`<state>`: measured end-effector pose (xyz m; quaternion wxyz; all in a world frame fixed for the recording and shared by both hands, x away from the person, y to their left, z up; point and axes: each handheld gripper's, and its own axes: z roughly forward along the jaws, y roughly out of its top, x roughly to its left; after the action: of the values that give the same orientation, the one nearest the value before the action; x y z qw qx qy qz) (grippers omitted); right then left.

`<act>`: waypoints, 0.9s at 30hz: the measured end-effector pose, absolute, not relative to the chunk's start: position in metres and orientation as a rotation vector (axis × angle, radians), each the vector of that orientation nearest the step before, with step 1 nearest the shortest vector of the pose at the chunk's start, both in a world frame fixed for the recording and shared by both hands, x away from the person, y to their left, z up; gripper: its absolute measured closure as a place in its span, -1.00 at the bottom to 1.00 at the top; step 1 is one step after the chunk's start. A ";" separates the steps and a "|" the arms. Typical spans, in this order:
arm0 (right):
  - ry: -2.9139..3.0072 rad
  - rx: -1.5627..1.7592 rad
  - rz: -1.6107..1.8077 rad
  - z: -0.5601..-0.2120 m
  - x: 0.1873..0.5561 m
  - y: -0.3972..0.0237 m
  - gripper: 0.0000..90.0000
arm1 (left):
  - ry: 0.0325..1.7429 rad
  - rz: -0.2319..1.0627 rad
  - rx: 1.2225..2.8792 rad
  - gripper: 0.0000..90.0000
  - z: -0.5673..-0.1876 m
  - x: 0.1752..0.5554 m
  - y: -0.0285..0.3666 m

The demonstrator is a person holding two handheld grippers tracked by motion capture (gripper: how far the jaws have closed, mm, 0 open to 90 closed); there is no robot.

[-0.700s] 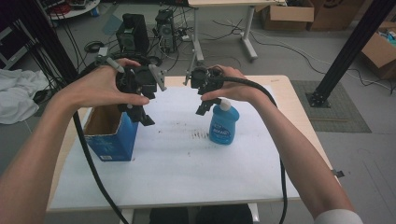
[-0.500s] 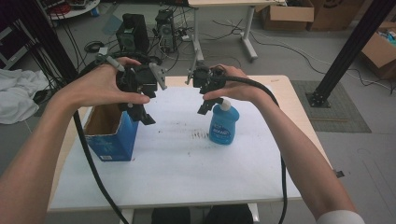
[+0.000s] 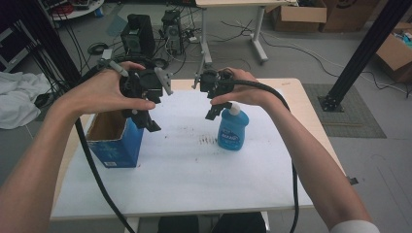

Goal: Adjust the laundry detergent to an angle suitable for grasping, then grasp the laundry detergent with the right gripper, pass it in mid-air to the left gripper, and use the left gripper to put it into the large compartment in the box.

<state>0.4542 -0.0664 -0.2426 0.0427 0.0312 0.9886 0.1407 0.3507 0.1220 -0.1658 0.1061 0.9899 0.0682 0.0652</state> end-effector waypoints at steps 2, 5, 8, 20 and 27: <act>3.025 0.092 0.423 -0.242 0.455 -0.066 -0.61 | 0.198 0.191 2.917 -0.60 -0.166 0.351 0.122; 3.018 0.098 0.429 -0.241 0.456 -0.067 -0.61 | 0.190 0.187 2.930 -0.60 -0.168 0.355 0.122; 3.017 0.107 0.428 -0.241 0.456 -0.067 -0.62 | 0.193 0.187 2.920 -0.60 -0.169 0.356 0.122; 3.011 0.140 0.446 -0.239 0.456 -0.076 -0.62 | 0.170 0.182 2.927 -0.60 -0.177 0.358 0.115; 3.006 0.157 0.449 -0.237 0.458 -0.078 -0.62 | 0.168 0.175 2.937 -0.60 -0.179 0.355 0.114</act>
<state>0.4578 -0.0778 -0.2372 0.0489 0.0515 0.9865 0.1474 0.3554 0.1142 -0.1795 0.0971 0.9919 0.0566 0.0590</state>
